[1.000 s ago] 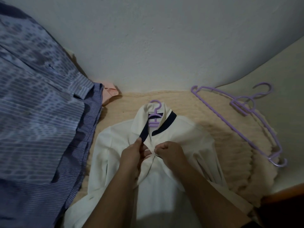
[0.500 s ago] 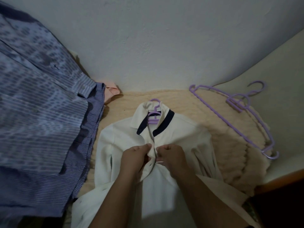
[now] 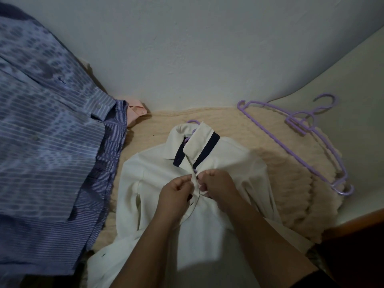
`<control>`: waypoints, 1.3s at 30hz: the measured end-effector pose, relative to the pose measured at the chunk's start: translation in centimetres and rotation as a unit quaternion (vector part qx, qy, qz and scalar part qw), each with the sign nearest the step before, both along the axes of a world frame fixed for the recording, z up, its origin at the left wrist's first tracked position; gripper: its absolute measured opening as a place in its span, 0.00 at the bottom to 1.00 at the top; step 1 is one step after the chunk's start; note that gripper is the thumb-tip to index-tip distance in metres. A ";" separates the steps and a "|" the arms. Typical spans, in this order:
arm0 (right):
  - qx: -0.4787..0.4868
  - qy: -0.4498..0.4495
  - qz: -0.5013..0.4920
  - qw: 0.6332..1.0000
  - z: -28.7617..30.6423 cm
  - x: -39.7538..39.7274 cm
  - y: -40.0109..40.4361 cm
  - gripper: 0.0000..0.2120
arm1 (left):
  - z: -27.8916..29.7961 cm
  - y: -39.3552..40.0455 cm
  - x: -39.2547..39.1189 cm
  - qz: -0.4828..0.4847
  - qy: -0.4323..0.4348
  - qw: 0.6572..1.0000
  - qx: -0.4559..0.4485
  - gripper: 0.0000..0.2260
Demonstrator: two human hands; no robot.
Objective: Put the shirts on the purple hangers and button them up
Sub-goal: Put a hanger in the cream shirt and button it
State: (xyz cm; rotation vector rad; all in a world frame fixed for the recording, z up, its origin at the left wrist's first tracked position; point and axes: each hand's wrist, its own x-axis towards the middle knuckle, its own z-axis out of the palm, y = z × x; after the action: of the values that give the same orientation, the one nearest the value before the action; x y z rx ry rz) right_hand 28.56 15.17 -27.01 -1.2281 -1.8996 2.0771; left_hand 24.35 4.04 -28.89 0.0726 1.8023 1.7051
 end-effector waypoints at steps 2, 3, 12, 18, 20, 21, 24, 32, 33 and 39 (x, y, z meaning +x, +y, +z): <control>0.016 -0.003 0.012 1.000 -0.1 0.0 0.2 0.14 | 0.0 0.0 0.0 -0.014 0.011 1.000 -0.003 0.13; 0.018 -0.002 0.015 1.000 0.0 0.0 0.3 0.13 | -0.1 0.0 -0.1 -0.016 0.009 1.000 -0.003 0.13; 0.056 0.045 0.029 0.997 -0.7 0.2 1.0 0.12 | -0.1 0.4 -0.5 -0.041 -0.003 0.999 0.001 0.12; 0.138 0.058 0.034 0.988 -1.4 0.3 0.5 0.12 | -0.4 0.6 -0.7 -0.002 0.013 1.000 0.020 0.07; 0.161 0.059 0.043 0.984 -1.4 0.5 0.3 0.11 | -0.4 0.8 -0.8 0.001 0.014 1.000 0.020 0.05; 0.173 0.058 0.048 0.982 -1.3 0.5 0.3 0.10 | -0.4 0.8 -0.9 0.004 0.015 1.000 0.017 0.04; 0.191 0.052 0.056 0.979 -1.2 0.6 0.4 0.09 | -0.5 0.9 -1.0 0.005 0.021 1.000 0.019 0.05; 0.218 0.030 0.051 0.974 -1.4 0.0 0.9 0.08 | -0.3 0.7 -1.2 -0.010 0.035 0.999 -0.011 0.03; 0.225 0.032 0.051 0.973 -1.4 0.0 0.9 0.08 | -0.2 0.8 -1.4 -0.015 0.032 0.999 -0.023 0.04; 0.195 0.076 0.074 0.975 -0.7 0.0 1.3 0.08 | 1.0 1.1 -3.2 -0.047 -0.180 0.983 0.011 0.04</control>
State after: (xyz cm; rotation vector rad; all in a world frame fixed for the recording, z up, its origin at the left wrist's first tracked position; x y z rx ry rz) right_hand 28.57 16.50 -27.75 -0.8399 -2.2387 1.6805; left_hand 21.16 5.14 -27.91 -0.1313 1.4899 1.5567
